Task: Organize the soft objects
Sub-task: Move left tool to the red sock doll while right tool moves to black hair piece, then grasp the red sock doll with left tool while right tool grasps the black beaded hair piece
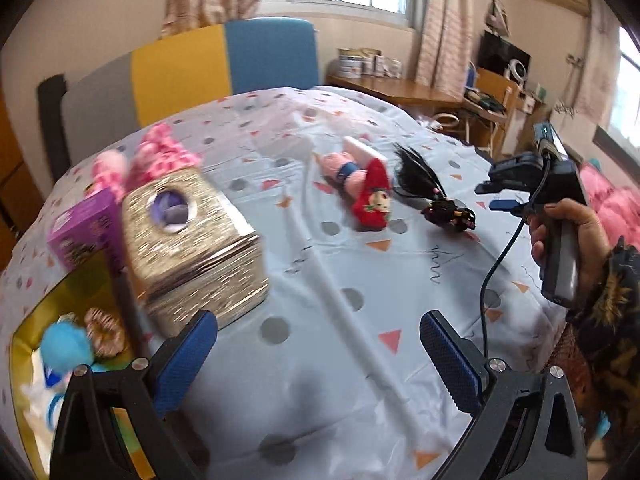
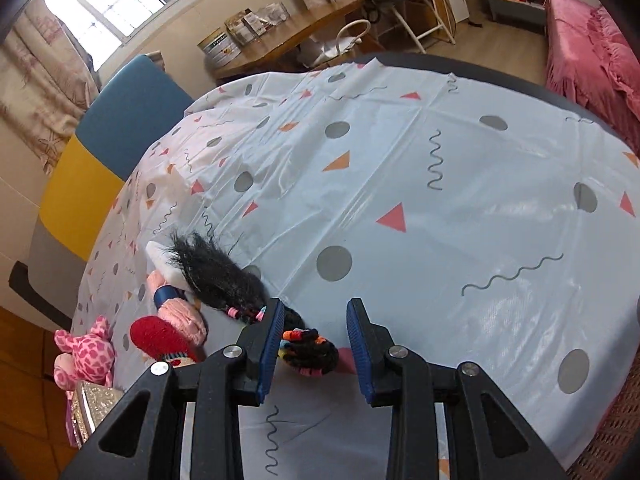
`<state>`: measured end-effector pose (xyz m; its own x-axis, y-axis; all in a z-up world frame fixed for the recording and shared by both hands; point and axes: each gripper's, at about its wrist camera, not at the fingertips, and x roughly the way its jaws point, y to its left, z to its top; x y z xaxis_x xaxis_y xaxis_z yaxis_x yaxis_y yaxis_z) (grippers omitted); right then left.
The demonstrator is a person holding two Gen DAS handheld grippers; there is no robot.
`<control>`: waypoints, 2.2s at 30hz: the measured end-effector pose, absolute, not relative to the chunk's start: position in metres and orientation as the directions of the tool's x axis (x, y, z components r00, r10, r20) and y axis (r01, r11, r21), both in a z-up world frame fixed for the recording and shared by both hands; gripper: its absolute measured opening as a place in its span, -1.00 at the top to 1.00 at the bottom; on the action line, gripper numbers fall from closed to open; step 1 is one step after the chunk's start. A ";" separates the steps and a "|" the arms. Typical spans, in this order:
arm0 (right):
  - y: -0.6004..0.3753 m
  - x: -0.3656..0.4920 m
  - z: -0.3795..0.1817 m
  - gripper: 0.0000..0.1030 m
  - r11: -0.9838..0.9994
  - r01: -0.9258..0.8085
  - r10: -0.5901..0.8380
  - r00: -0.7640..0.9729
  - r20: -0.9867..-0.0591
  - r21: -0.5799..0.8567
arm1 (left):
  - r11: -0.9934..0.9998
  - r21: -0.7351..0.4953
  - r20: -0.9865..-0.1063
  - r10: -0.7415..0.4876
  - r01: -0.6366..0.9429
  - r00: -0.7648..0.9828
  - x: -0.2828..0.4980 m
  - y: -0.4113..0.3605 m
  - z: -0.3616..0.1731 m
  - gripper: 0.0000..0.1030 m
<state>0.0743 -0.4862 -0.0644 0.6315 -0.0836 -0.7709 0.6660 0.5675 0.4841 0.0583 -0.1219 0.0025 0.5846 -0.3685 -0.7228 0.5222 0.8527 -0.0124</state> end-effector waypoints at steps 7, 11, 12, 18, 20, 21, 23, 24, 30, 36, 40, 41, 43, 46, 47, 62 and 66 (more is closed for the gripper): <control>-0.484 0.078 -0.065 0.34 0.582 0.639 -0.047 0.643 -0.764 0.503 | 0.820 0.005 -0.743 -0.381 0.572 0.551 0.091 -0.179 -0.009 -0.98; -0.482 0.080 -0.064 0.31 0.591 0.623 -0.028 0.650 -0.759 0.512 | 0.829 -0.047 -0.762 -0.390 0.557 0.517 0.120 -0.204 -0.017 -0.89; -0.482 0.080 -0.064 0.31 0.591 0.621 -0.024 0.652 -0.758 0.516 | 0.832 -0.051 -0.765 -0.388 0.553 0.514 0.126 -0.209 -0.018 -0.89; -0.485 0.080 -0.065 0.30 0.577 0.605 0.007 0.668 -0.744 0.548 | 0.826 -0.051 -0.794 -0.374 0.561 0.479 0.165 -0.250 -0.038 -0.81; -0.485 0.080 -0.066 0.30 0.573 0.600 0.021 0.671 -0.741 0.559 | 0.819 -0.037 -0.792 -0.373 0.572 0.483 0.174 -0.262 -0.043 -0.81; -0.485 0.080 -0.066 0.30 0.571 0.597 0.027 0.673 -0.739 0.564 | 0.819 -0.026 -0.790 -0.368 0.573 0.490 0.179 -0.268 -0.045 -0.81; -0.485 0.081 -0.068 0.30 0.570 0.593 0.036 0.673 -0.738 0.569 | 0.818 0.001 -0.789 -0.352 0.575 0.503 0.189 -0.280 -0.051 -0.81; -0.485 0.082 -0.068 0.30 0.568 0.591 0.041 0.674 -0.737 0.572 | 0.816 0.009 -0.794 -0.346 0.577 0.501 0.194 -0.285 -0.055 -0.81; -0.483 0.086 -0.070 0.30 0.572 0.584 0.061 0.670 -0.740 0.576 | 0.819 0.009 -0.834 -0.310 0.574 0.455 0.222 -0.305 -0.082 -0.40; -0.481 0.090 -0.072 0.30 0.581 0.582 0.074 0.658 -0.749 0.569 | 0.796 -0.078 -0.865 -0.354 0.600 0.357 0.234 -0.304 -0.098 0.11; -0.480 0.091 -0.073 0.30 0.593 0.585 0.066 0.649 -0.758 0.552 | 0.780 -0.112 -0.859 -0.387 0.615 0.335 0.225 -0.290 -0.094 0.21; -0.480 0.092 -0.073 0.30 0.599 0.584 0.064 0.647 -0.760 0.548 | 0.778 -0.117 -0.859 -0.391 0.618 0.330 0.222 -0.288 -0.092 0.21; -0.478 0.093 -0.072 0.30 0.613 0.584 0.053 0.641 -0.765 0.532 | 0.774 -0.116 -0.858 -0.393 0.622 0.330 0.212 -0.280 -0.092 0.22; -0.476 0.097 -0.072 0.30 0.640 0.583 0.033 0.630 -0.776 0.501 | 0.772 -0.125 -0.868 -0.390 0.624 0.308 0.198 -0.268 -0.099 0.21; -0.475 0.099 -0.072 0.30 0.650 0.583 0.027 0.623 -0.781 0.488 | 0.770 -0.125 -0.867 -0.391 0.625 0.308 0.196 -0.268 -0.100 0.21; -0.446 0.144 -0.091 0.07 0.839 0.508 -0.079 0.469 -0.880 0.196 | 0.779 -0.090 -0.874 -0.360 0.621 0.325 0.171 -0.253 -0.103 0.20; -0.435 0.156 -0.098 0.36 0.880 0.462 -0.119 0.442 -0.889 0.112 | 0.785 -0.096 -0.869 -0.366 0.612 0.334 0.169 -0.250 -0.105 0.19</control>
<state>0.1564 -0.4354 -0.0983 0.4423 -0.1189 -0.8890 0.4616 0.8800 0.1120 0.1694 -0.2503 -0.1047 0.3338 -0.3660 -0.8687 0.6116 0.7854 -0.0959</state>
